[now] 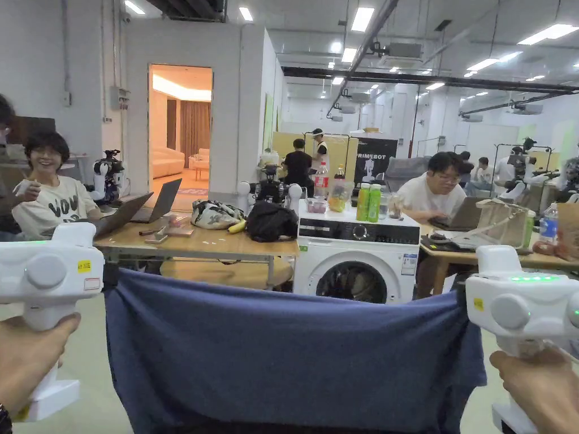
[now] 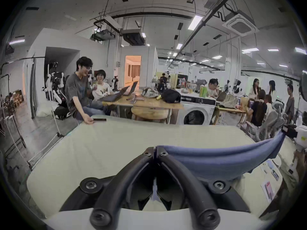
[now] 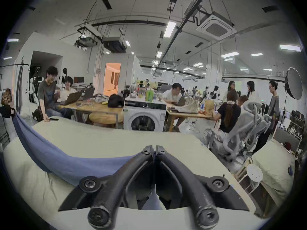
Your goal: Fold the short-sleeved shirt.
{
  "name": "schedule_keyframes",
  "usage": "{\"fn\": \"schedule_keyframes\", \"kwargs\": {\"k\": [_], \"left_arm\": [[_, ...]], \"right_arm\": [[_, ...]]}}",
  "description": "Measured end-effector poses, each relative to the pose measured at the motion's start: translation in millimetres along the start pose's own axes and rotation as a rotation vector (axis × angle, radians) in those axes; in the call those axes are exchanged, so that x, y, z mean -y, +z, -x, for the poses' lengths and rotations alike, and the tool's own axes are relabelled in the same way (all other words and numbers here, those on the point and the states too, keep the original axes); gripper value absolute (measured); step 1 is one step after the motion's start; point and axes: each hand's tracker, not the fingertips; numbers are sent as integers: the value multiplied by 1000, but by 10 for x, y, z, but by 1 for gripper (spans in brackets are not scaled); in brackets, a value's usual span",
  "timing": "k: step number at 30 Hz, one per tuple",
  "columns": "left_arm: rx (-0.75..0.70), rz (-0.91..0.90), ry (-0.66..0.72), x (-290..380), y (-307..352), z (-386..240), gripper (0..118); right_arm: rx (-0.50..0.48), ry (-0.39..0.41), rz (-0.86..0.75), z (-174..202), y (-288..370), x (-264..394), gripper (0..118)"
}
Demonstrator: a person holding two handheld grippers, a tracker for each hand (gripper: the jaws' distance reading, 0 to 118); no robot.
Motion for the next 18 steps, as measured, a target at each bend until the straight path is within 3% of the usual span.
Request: {"fn": "schedule_keyframes", "kwargs": {"k": [2, 18], "left_arm": [[5, 19, -1, 232, 115, 18, 0], [78, 187, 52, 1789, 724, 199, 0]], "right_arm": [[9, 28, 26, 22, 148, 235, 0], [-39, 30, 290, -2, 777, 1847, 0]]}}
